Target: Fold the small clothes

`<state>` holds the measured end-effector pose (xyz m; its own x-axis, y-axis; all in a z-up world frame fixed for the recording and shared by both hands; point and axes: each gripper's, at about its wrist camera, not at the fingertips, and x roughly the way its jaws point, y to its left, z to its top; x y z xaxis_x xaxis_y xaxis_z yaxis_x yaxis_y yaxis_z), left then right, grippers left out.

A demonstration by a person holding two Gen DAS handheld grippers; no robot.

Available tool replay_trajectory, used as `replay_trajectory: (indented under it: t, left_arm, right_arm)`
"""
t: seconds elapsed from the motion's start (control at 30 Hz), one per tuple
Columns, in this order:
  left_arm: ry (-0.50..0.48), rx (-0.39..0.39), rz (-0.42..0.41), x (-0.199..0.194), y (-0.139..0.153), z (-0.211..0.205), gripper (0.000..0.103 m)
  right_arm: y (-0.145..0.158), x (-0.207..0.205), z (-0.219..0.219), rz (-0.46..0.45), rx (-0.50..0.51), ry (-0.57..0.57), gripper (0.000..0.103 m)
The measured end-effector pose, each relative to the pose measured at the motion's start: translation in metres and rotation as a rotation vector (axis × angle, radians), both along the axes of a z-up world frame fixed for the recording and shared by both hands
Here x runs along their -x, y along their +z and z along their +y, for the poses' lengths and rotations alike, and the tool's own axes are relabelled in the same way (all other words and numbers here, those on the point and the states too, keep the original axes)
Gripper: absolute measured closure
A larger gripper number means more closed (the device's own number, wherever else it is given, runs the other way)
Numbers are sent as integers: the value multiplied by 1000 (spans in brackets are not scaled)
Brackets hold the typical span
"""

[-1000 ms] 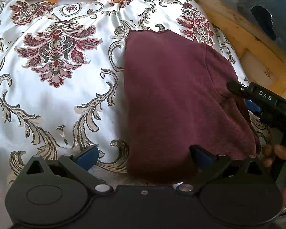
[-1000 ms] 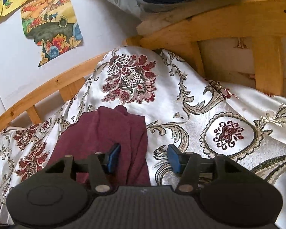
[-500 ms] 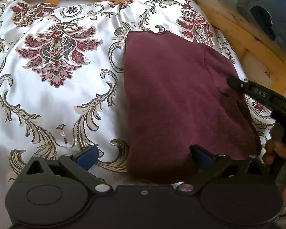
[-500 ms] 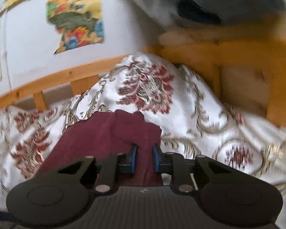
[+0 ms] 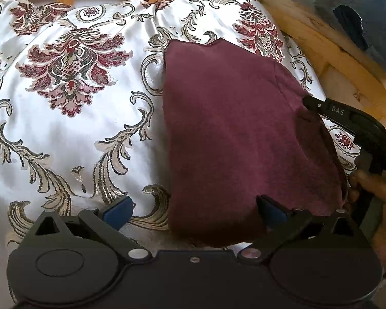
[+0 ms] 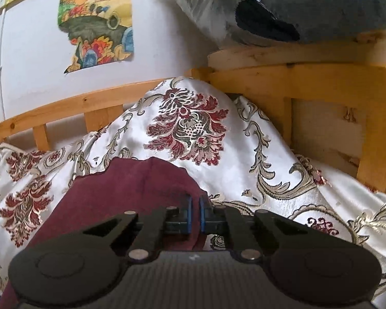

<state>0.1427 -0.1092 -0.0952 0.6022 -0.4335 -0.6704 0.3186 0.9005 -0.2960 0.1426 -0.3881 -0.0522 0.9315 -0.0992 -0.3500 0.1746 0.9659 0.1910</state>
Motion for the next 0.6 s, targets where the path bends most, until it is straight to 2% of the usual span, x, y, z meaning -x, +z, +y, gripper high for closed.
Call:
replay_trajectory:
  t: [0.13, 0.2, 0.23, 0.27, 0.33, 0.4, 0.47, 0.53, 0.6]
  left_arm:
    - [-2, 0, 3, 0, 0, 0, 1]
    - [-1, -1, 3, 0, 0, 0, 0]
    - [-1, -3, 2, 0, 0, 0, 0]
    - [0, -5, 1, 0, 0, -1, 0]
    - [-2, -9, -1, 1, -1, -1, 1]
    - [-2, -9, -1, 1, -1, -1, 1]
    - [-2, -9, -1, 1, -1, -1, 0]
    - [-2, -9, -1, 1, -1, -1, 0]
    - [-2, -9, -1, 1, -1, -1, 1]
  right_arm:
    - [-1, 2, -9, 1, -87, -4, 94]
    - [0, 3, -13, -2, -110, -5, 86]
    - [0, 4, -15, -7, -133, -5, 73]
    - [-1, 6, -20, -18, -181, -6, 51]
    - [-4, 9, -31, -55, -288, 4, 31]
    - [-7, 11, -42, -75, -386, 13, 27]
    - [-10, 10, -49, -83, -441, 30, 19]
    - [-12, 6, -53, -67, -475, 73, 15]
    - [-14, 0, -52, -32, -468, 138, 9]
